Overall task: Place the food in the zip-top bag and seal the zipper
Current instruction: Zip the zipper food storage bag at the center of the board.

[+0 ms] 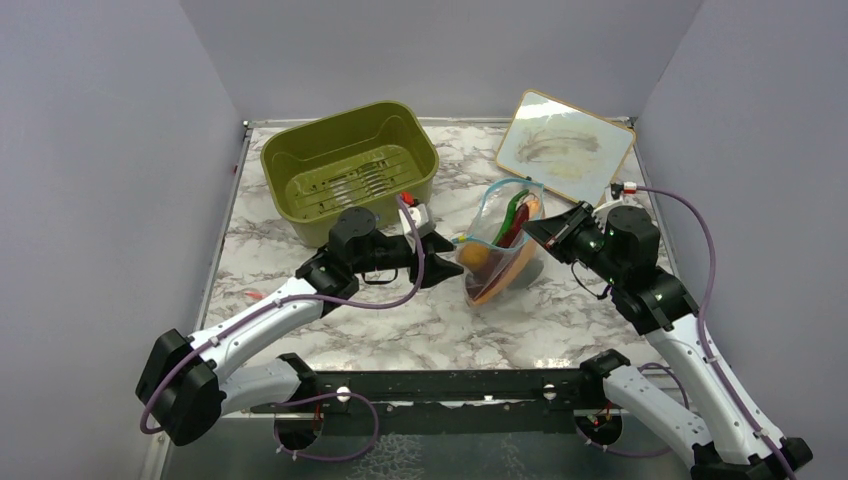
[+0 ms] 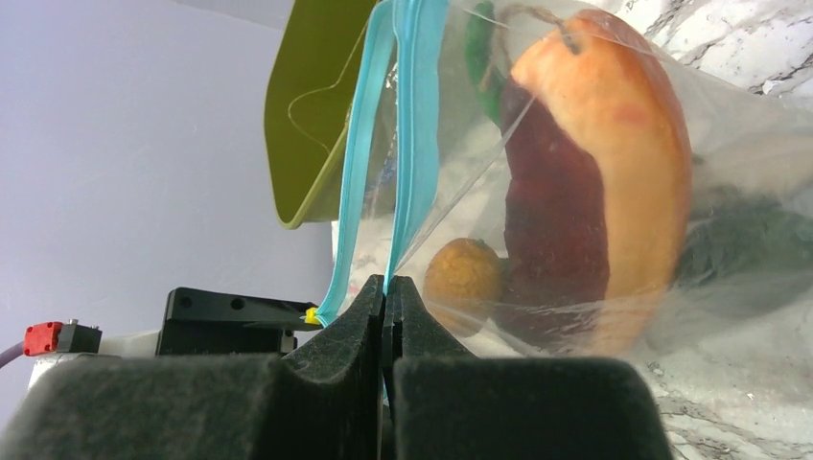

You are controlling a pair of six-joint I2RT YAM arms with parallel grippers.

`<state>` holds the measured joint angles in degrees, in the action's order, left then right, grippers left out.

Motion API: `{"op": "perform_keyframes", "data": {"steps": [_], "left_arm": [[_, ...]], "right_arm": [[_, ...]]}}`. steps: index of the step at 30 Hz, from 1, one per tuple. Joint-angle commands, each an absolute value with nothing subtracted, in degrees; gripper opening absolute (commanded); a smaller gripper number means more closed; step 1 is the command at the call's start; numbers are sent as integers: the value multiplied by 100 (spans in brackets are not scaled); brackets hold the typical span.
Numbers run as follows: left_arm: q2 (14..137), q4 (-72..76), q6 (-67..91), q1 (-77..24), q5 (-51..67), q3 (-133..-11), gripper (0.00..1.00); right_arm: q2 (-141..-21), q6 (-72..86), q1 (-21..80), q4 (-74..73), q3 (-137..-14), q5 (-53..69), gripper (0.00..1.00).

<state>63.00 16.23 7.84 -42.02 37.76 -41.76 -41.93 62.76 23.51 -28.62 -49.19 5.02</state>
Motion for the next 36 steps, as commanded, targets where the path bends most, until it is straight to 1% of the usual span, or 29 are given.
{"op": "perform_keyframes", "data": {"steps": [1, 6, 12, 20, 25, 26, 28, 33, 35, 36], "left_arm": [[6442, 2051, 597, -4271, 3741, -4089, 53], [6416, 2090, 540, -4289, 3203, -4001, 57], [6054, 2163, 216, -4289, 2732, -3604, 62], [6273, 2586, 265, -4289, 3174, -3600, 63], [6545, 3093, 623, -4289, 3534, -3605, 61], [6596, 3158, 658, -4289, 3564, -3610, 59], [6672, 3293, 740, -4291, 3653, -3627, 50], [6746, 3564, 937, -4291, 3683, -3630, 20], [6684, 3645, 913, -4289, 3667, -3574, 4], [6647, 3693, 876, -4289, 3658, -3522, 0]], "right_arm": [[-4065, 6372, 2347, -2449, -4909, 369, 1], [-4016, 6378, 2349, -2502, -4906, 317, 1], [-3848, 6382, 2347, -2489, -4861, 201, 1], [-3899, 6419, 2347, -2344, -4768, 402, 1], [-3907, 6443, 2347, -2270, -4706, 456, 1], [-3898, 6451, 2347, -2269, -4695, 463, 1], [-3882, 6459, 2347, -2261, -4671, 473, 1], [-3873, 6449, 2347, -2258, -4603, 520, 1], [-3897, 6380, 2347, -2227, -4570, 600, 1], [-3919, 6329, 2347, -2224, -4551, 663, 1]]}}
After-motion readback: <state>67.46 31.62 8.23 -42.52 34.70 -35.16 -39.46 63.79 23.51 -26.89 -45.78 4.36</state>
